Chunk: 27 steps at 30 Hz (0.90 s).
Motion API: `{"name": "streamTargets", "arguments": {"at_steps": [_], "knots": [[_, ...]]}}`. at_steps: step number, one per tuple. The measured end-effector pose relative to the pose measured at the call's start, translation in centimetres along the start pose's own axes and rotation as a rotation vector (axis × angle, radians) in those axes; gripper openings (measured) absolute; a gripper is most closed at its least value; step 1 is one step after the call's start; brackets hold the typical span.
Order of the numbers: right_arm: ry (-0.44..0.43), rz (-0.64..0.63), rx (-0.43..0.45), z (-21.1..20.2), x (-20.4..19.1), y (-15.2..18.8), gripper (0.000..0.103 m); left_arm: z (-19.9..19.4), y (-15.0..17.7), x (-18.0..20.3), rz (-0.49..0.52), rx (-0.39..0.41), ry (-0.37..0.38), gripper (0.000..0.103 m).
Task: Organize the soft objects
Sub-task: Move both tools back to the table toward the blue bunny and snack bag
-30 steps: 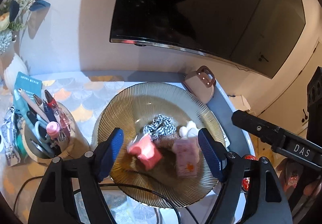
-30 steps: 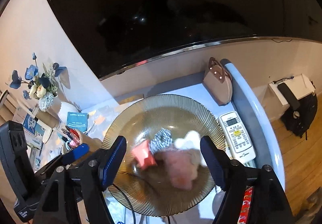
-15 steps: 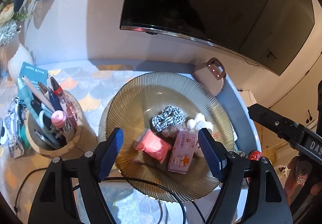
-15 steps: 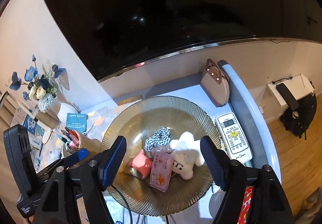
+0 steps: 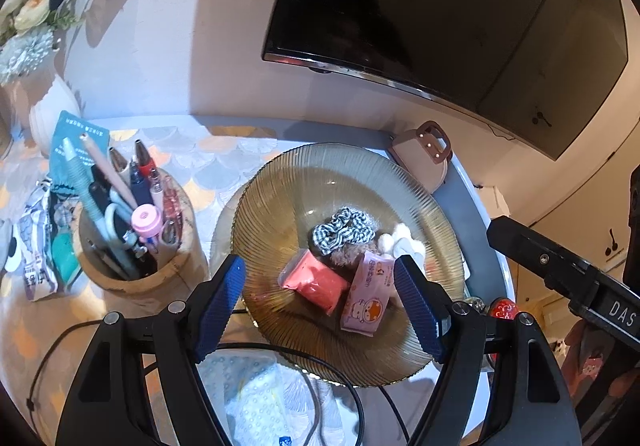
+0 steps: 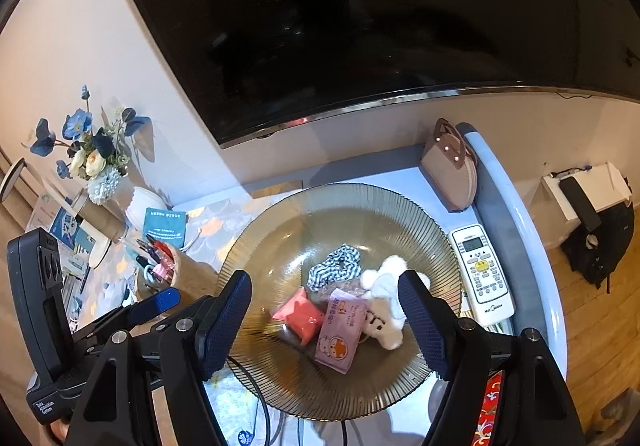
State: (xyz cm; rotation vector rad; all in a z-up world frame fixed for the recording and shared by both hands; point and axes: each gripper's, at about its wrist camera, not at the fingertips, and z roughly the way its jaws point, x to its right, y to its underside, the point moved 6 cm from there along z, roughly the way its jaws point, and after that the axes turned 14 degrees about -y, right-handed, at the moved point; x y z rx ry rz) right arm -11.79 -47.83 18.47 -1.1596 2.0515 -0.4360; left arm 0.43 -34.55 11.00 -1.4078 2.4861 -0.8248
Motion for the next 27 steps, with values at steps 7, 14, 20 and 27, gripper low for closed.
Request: {"name": "streamTargets", "arguments": {"at_steps": [7,14,20,27], "knots": [[-0.011,-0.032,-0.005,0.2,-1.5,0.2,0.074,-1.5,0.3,-3.2,-0.079,0.025,-0.008,0.075],[-0.154,-0.193,-0.007,1.0,-8.9,-0.6,0.074,-5.7,2.0,-15.5,-0.328,0.106,-0.152,0.077],[-0.376,-0.407,-0.076,3.6,-20.2,0.6,0.075,-7.1,5.5,-29.9,-0.534,0.114,-0.411,0.087],[-0.401,-0.524,-0.271,15.4,-29.0,4.9,0.075,-0.7,7.7,-40.8,-0.683,0.024,-0.508,0.088]]}}
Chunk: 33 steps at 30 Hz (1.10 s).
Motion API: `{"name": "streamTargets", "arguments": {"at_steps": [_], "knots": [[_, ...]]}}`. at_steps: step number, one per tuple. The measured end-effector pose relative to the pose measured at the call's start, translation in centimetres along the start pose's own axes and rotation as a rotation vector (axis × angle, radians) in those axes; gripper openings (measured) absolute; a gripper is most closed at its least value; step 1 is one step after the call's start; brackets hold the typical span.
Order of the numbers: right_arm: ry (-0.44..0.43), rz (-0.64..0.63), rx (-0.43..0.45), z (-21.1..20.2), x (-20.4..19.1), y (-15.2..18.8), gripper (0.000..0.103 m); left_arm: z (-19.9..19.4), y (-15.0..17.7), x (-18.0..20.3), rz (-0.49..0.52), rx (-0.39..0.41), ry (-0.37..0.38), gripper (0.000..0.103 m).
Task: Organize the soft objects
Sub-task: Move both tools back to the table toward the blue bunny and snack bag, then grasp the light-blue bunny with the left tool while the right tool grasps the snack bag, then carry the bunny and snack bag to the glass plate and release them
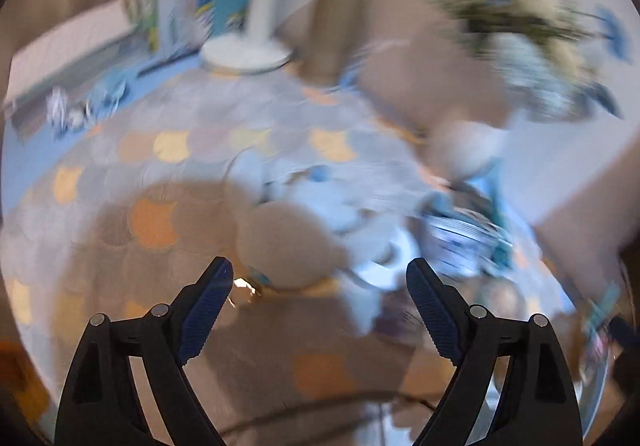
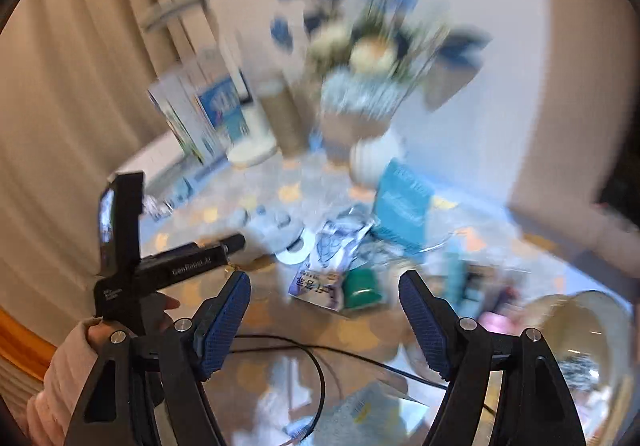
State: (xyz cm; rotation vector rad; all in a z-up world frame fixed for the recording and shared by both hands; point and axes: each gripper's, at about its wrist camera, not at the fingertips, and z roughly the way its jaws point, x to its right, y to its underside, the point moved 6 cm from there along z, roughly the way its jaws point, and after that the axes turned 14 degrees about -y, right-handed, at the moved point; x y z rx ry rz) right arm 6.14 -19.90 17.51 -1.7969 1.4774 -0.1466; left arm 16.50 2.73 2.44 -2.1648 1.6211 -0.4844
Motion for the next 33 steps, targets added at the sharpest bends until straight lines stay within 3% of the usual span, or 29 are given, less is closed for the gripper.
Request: {"name": "streamTargets", "arguments": {"at_steps": [4,7,9,10,11,13,15,18,21,29,33], "knots": [[0.072,-0.009,-0.123,8.9,1.6,0.1,0.075,4.5,0.0,-0.3,-0.036,-0.070,-0.010,0.088],[0.145,-0.056,-0.208,13.9,2.6,1.0,0.075,5.5,0.6,0.0,-0.034,-0.094,0.015,0.086],[0.180,-0.063,-0.243,15.9,3.4,1.6,0.073,5.7,0.9,0.1,-0.052,-0.093,0.054,0.072],[0.200,-0.069,-0.252,16.5,3.6,1.8,0.072,5.8,1.0,0.1,-0.066,-0.097,0.062,0.071],[0.229,-0.074,-0.260,17.1,4.0,2.0,0.069,5.6,1.2,0.1,-0.069,-0.092,0.060,0.069],[0.258,-0.072,-0.278,18.1,4.6,2.2,0.044,5.2,1.3,0.2,-0.060,-0.082,0.050,0.066],[0.275,-0.097,-0.291,18.4,4.7,2.3,0.032,4.7,1.3,0.2,-0.056,-0.068,0.043,0.060],[0.269,-0.163,-0.254,17.7,3.8,1.9,0.016,3.1,1.0,-0.2,-0.075,-0.024,0.043,0.049],[0.232,-0.164,-0.215,16.1,3.1,1.1,0.010,1.0,0.6,-0.2,-0.082,0.015,0.079,0.049],[0.137,-0.127,-0.046,8.9,0.9,-1.0,0.007,-8.6,0.9,1.5,-0.022,0.179,0.139,0.049],[0.106,-0.100,0.052,3.6,0.6,-2.0,0.007,-14.9,1.6,4.6,0.100,0.280,0.249,0.049]]}}
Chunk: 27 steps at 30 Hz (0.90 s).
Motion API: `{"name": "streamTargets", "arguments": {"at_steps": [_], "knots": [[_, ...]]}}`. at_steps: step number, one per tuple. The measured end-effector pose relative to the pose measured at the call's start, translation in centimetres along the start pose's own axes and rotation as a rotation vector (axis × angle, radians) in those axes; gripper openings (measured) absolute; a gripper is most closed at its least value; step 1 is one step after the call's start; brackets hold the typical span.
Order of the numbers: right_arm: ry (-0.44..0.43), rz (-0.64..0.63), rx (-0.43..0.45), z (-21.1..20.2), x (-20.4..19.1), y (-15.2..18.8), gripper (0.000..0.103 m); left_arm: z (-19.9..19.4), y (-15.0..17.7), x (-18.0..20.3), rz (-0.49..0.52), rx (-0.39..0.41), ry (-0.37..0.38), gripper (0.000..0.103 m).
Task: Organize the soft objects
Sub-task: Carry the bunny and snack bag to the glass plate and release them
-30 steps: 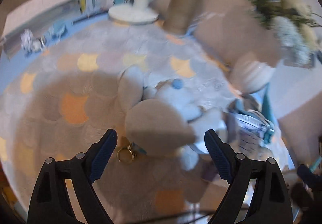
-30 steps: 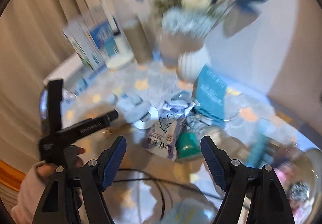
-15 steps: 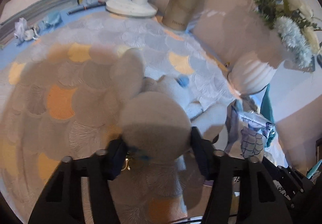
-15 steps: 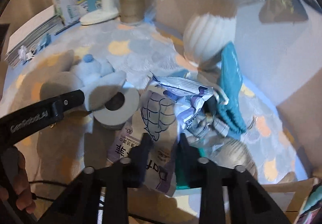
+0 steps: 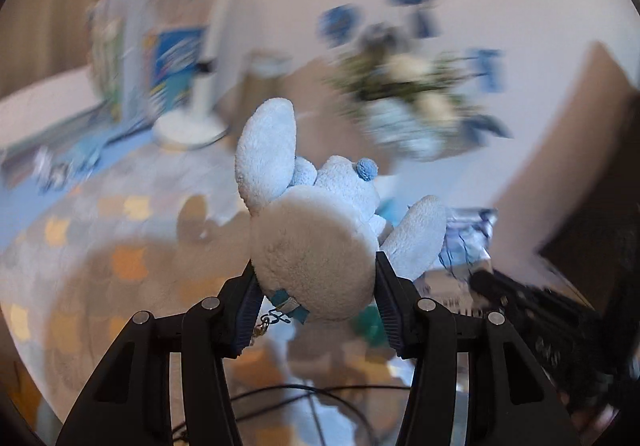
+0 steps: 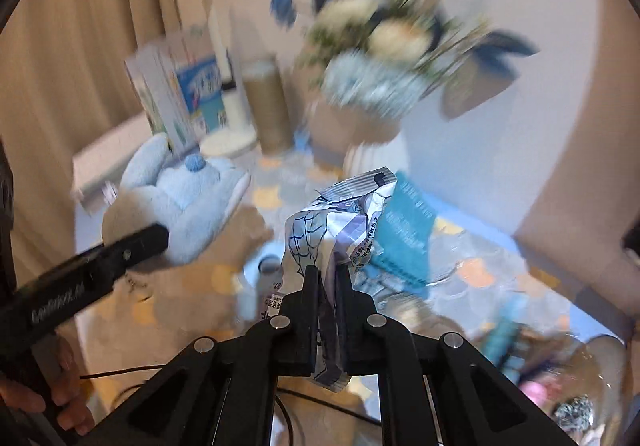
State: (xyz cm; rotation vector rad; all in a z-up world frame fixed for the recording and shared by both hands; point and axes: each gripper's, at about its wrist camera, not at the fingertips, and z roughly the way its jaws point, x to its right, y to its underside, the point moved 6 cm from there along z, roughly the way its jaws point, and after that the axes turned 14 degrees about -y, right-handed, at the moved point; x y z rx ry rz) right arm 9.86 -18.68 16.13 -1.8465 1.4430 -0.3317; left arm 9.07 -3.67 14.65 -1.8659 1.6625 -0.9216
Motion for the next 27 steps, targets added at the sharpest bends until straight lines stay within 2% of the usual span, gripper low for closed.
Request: {"name": "streamTargets", "arguments": {"at_steps": [6,12,15,20,23,27], "knots": [[0.083,0.071,0.151,-10.8,4.2,0.3,0.007,-4.4,-0.4,7.6,0.154,0.057,0.152,0.049],[0.296,0.208,0.264,-20.8,10.8,3.4,0.007,-5.8,1.2,17.5,0.280,0.028,0.335,0.049],[0.395,0.279,0.292,-25.0,13.8,5.6,0.007,-5.8,2.8,21.4,0.345,-0.012,0.381,0.049],[0.486,0.381,0.310,-29.1,16.9,9.2,0.007,-5.3,7.4,27.2,0.455,-0.115,0.455,0.049],[0.500,0.422,0.292,-29.9,17.8,11.3,0.007,-4.8,10.2,29.0,0.505,-0.184,0.469,0.049],[0.501,0.464,0.296,-30.6,18.3,13.0,0.007,-4.4,12.3,30.1,0.531,-0.248,0.476,0.049]]}}
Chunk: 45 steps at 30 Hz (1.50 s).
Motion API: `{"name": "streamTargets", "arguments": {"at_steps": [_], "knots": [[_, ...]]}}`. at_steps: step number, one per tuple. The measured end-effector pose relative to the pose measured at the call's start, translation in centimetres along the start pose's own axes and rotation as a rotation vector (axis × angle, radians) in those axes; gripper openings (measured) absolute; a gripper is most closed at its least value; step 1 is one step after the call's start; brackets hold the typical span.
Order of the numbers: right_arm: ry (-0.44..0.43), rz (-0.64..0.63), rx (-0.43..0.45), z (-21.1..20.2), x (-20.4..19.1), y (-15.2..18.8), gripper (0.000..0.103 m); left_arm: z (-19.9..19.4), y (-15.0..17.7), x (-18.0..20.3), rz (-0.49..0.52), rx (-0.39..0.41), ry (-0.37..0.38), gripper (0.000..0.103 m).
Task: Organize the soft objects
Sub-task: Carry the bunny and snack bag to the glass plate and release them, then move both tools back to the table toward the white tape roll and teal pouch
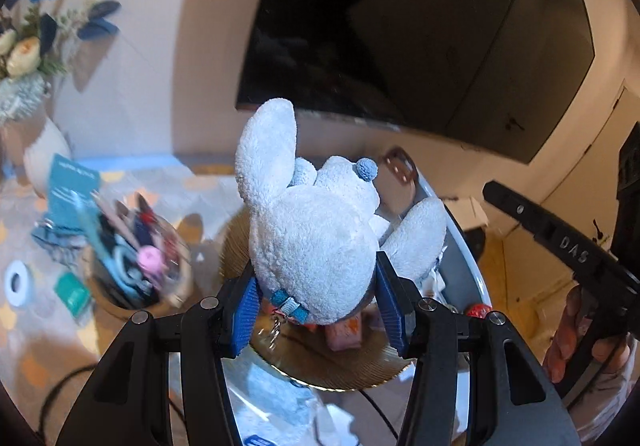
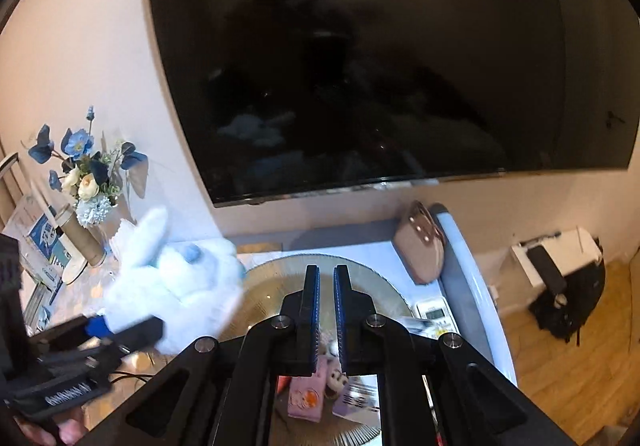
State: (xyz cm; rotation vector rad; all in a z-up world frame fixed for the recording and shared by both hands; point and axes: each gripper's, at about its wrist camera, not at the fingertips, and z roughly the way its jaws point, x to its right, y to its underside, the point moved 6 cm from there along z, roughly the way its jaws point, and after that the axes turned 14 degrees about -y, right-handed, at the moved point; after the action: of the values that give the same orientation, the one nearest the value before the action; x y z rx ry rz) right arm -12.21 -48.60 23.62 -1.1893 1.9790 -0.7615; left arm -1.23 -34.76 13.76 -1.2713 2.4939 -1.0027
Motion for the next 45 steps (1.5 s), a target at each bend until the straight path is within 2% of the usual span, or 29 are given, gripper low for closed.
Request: {"name": "streamTargets", "arguments": {"at_steps": [4,10,12,14,34,45], "knots": [[0.010,0.019,0.005,-0.3,0.9,0.2,0.007,0.5,0.6,0.7,0.000,-0.023,0.003,0.049],[-0.009,0.033,0.005,-0.7,1.6,0.4,0.007,0.7,0.3,0.4,-0.006,-0.021,-0.015,0.057],[-0.015,0.029,-0.005,-0.5,1.5,0.5,0.016,0.3,0.1,0.5,-0.001,-0.004,-0.022,0.070],[-0.004,0.028,-0.003,-0.5,1.5,0.6,0.020,0.0,-0.1,0.4,0.002,0.010,-0.015,0.070],[-0.007,0.025,-0.042,-0.4,1.1,1.4,0.020,-0.3,0.3,0.3,0.002,-0.009,-0.048,0.070],[-0.010,0.008,-0.061,-0.5,0.3,2.0,0.020,-0.2,0.8,0.2,0.025,-0.024,-0.097,0.070]]}}
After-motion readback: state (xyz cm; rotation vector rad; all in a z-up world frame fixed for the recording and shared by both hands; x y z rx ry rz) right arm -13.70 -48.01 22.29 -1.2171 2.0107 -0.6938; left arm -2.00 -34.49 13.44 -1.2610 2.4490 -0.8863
